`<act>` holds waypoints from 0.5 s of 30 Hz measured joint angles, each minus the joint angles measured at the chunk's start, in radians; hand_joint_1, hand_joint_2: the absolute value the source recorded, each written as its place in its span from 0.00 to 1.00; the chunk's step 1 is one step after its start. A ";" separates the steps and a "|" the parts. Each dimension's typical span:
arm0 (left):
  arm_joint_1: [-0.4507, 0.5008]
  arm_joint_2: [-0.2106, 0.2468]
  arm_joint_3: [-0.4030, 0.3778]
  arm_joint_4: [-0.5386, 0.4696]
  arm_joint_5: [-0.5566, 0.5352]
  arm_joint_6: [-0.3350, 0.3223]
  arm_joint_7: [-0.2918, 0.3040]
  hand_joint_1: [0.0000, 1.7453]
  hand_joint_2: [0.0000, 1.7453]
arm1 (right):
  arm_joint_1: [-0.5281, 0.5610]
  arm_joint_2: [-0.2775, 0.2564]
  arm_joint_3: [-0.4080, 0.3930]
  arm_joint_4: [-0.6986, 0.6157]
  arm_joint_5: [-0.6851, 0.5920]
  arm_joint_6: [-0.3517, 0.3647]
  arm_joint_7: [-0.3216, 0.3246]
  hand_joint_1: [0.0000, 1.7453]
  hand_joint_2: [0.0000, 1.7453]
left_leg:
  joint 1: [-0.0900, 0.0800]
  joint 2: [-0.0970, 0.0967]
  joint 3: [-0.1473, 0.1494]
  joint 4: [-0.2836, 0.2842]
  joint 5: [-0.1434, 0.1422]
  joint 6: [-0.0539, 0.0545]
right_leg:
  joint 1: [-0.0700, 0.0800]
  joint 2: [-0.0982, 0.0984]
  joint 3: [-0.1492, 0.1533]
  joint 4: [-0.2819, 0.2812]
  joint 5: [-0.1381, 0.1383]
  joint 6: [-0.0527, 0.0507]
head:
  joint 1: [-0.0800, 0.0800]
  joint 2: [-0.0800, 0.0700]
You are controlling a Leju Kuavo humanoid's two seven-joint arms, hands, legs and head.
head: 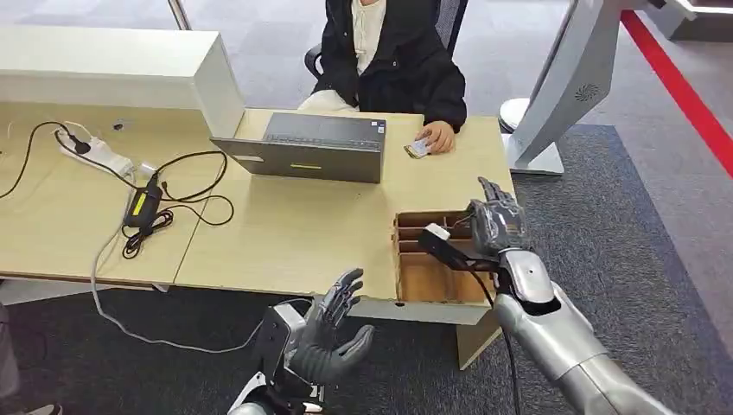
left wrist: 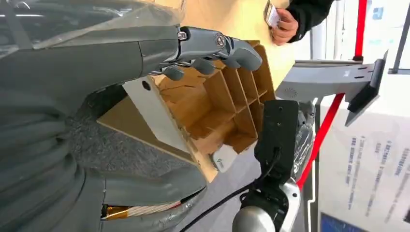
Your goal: Pass the card to the sensor for recognition and then transmit it.
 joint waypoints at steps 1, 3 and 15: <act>0.000 0.000 0.000 0.000 0.000 0.000 -0.001 0.00 1.00 | -0.001 0.000 0.000 0.000 0.000 0.003 0.000 1.00 1.00 | 0.000 0.000 0.000 0.000 0.000 0.000 | 0.000 0.000 0.000 0.000 0.000 0.000 | 0.000 0.000; 0.000 -0.002 0.000 0.000 0.000 -0.002 -0.004 0.00 1.00 | -0.002 0.000 0.000 0.000 0.000 0.008 0.000 1.00 1.00 | 0.000 0.000 0.000 0.000 0.000 0.000 | 0.000 0.000 0.000 0.000 0.000 0.000 | 0.000 0.000; 0.007 -0.002 0.000 0.000 0.002 -0.027 -0.013 0.00 1.00 | 0.010 -0.003 0.000 -0.022 0.021 0.013 0.027 1.00 1.00 | 0.000 0.000 0.000 0.000 0.000 0.000 | 0.000 0.000 0.000 0.000 0.000 0.000 | 0.000 0.000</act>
